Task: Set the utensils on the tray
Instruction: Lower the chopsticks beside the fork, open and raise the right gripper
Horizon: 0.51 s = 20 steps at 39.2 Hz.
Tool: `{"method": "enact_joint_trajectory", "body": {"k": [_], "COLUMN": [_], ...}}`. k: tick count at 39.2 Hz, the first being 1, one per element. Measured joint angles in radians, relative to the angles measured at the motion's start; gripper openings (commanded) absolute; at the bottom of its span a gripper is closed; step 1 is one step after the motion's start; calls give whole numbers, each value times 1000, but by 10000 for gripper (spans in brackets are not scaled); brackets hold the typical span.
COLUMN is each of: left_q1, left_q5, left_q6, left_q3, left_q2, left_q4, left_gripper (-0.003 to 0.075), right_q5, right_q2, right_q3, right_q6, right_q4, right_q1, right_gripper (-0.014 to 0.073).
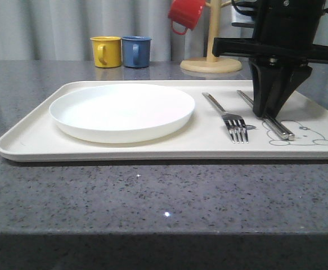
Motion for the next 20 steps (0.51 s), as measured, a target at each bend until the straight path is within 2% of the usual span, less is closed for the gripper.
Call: {"method": "enact_joint_trajectory", "body": {"k": [14, 20], "left_q1": [0, 0], "left_q5": [0, 0], "left_q6": [0, 0], "left_q3": [0, 0], "left_q2": [0, 0], "left_q4": [0, 0], "left_gripper": [-18, -18], "right_q5": [2, 47], "right_q2": [0, 2], "right_q3": [-9, -67], "right_q6": [2, -3], "right_q4": [11, -8], "right_q1": [0, 0], "right_gripper": [353, 383]}}
